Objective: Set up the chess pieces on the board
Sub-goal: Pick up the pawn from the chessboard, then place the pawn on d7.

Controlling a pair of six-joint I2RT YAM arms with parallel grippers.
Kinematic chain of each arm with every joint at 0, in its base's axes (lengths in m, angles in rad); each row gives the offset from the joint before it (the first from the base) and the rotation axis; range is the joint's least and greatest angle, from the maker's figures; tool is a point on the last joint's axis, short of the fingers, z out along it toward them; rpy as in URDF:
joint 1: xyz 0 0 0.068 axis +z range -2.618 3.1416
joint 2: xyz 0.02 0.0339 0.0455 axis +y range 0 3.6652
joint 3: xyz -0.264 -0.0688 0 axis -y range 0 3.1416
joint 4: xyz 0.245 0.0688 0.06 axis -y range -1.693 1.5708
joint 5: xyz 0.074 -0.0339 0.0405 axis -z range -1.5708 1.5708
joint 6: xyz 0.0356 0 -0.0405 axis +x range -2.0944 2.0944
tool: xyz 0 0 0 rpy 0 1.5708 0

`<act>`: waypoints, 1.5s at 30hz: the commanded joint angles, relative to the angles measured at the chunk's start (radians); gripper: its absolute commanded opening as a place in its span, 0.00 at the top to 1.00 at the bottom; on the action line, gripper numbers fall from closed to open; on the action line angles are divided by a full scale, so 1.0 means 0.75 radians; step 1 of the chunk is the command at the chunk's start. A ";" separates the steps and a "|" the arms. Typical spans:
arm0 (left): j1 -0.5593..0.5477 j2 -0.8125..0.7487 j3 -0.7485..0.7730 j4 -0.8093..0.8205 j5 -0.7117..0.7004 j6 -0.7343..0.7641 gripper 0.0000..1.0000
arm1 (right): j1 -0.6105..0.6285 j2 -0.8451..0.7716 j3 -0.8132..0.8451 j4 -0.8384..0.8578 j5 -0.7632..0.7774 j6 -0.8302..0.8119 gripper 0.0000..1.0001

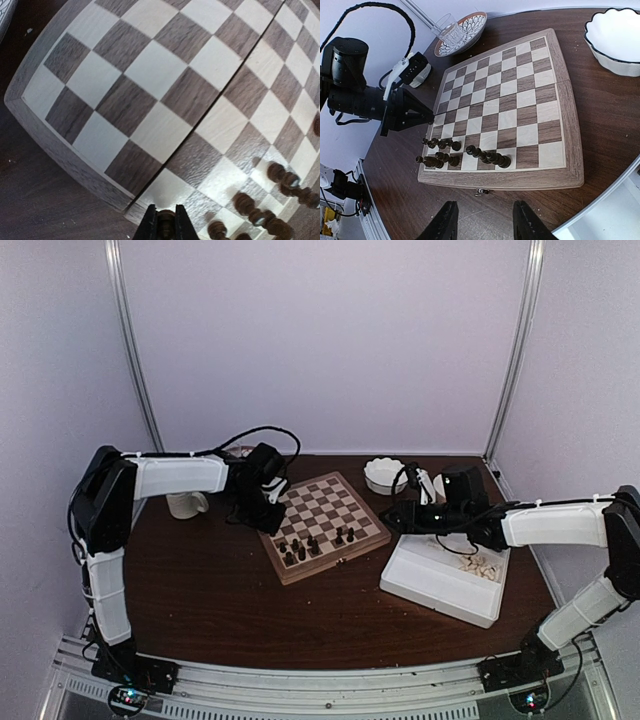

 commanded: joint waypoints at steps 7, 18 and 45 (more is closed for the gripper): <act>-0.082 -0.014 0.265 -0.014 0.112 0.043 0.94 | 0.004 -0.054 -0.016 0.021 0.061 -0.032 0.60; -0.212 0.077 0.390 0.004 0.121 0.192 0.95 | 0.005 -0.099 -0.095 0.087 0.193 -0.038 0.60; -0.224 0.285 0.527 -0.037 0.173 0.217 0.92 | 0.004 -0.147 -0.141 0.114 0.268 -0.042 0.60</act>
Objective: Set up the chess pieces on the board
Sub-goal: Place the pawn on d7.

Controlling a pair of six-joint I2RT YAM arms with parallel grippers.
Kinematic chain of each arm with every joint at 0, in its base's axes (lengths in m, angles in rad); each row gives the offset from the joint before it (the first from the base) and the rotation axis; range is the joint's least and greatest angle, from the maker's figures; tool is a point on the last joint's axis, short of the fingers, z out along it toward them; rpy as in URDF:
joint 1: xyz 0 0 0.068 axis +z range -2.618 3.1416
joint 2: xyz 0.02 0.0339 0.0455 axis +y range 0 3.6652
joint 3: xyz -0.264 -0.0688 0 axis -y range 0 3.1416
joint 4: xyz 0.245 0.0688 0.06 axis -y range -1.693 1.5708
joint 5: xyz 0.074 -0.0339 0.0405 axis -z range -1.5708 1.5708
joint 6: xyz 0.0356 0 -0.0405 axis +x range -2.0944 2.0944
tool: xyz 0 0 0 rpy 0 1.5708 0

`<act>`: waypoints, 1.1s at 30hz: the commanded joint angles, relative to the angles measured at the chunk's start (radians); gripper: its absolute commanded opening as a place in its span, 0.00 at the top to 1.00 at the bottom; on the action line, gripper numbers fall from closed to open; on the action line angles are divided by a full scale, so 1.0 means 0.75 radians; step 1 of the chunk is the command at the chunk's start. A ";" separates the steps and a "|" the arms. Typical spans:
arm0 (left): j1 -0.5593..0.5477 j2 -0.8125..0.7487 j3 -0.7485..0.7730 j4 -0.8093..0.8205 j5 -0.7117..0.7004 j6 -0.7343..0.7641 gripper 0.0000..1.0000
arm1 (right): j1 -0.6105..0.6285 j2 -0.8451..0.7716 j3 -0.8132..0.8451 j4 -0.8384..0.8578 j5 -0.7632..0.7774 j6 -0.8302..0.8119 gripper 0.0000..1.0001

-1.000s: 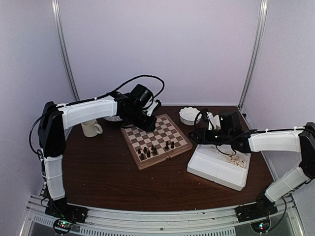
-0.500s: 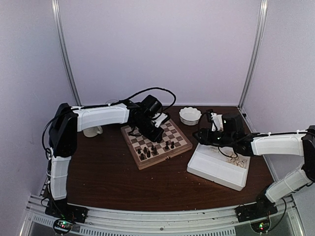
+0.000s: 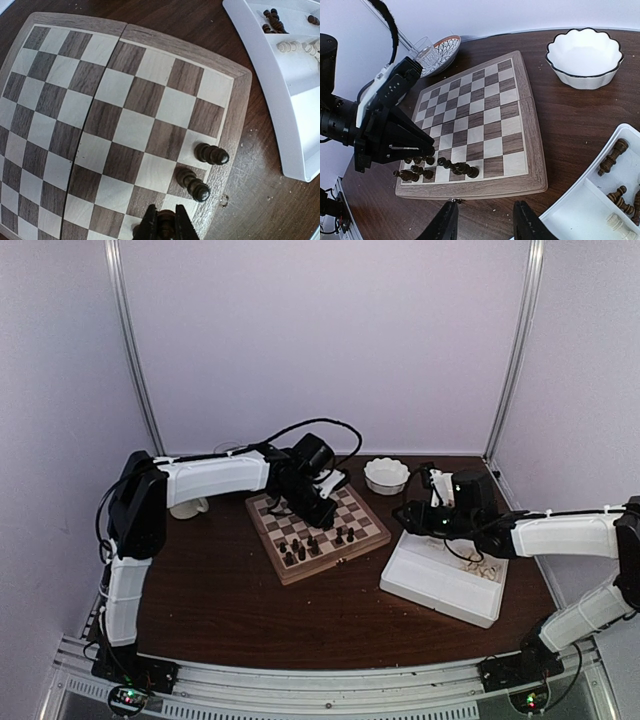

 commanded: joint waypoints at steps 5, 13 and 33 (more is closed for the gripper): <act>-0.001 0.070 0.056 -0.010 -0.017 0.018 0.92 | 0.004 -0.040 -0.023 0.039 0.036 -0.013 0.60; -0.001 0.078 0.044 -0.020 -0.023 0.022 0.90 | 0.004 -0.042 -0.022 0.039 0.036 -0.013 0.60; 0.001 0.109 0.031 -0.028 -0.041 0.028 0.87 | 0.004 -0.044 -0.024 0.040 0.034 -0.008 0.60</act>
